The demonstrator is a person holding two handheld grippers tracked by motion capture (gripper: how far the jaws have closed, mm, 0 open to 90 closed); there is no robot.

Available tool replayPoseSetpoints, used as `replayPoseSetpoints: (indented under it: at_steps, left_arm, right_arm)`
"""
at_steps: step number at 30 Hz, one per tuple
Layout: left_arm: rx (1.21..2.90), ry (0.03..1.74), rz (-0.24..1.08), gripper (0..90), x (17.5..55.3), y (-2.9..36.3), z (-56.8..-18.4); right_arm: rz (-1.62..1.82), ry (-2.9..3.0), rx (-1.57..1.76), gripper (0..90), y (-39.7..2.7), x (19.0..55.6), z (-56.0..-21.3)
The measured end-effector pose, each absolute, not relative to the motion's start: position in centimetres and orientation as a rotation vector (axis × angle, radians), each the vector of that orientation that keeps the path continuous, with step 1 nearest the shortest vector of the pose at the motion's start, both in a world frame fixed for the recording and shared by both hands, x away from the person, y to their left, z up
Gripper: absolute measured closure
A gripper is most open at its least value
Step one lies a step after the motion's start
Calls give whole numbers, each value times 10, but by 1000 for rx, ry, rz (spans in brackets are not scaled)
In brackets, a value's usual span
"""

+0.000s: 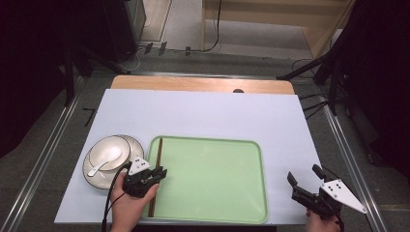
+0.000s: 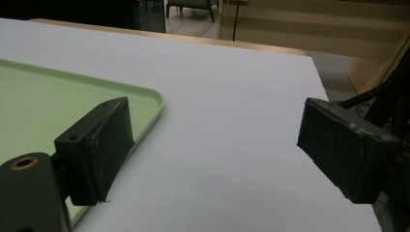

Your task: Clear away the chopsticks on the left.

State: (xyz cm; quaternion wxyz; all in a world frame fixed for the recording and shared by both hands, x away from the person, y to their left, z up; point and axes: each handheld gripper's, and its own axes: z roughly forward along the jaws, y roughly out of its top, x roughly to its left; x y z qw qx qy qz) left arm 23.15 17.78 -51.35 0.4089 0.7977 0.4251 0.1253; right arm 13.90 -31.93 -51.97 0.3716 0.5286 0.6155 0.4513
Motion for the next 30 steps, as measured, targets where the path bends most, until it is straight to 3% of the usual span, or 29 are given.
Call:
replayPoseSetpoints:
  at_steps: [4,10,15,30]
  left_arm:
    - [1944,978,334,585,223,186,-504]
    - [1895,930,310,197,215,204,-496]
    - [1872,844,261,1,208,224,-493]
    - [1796,834,337,0,196,263,-491]
  right_arm:
    - [1157,1576,1355,127,-320,139,-520]
    - [1155,1573,1353,127,-320,138,-519]
    - [1151,1572,1352,127,-320,138,-519]
    - [1139,1582,1351,127,-319,139,-521]
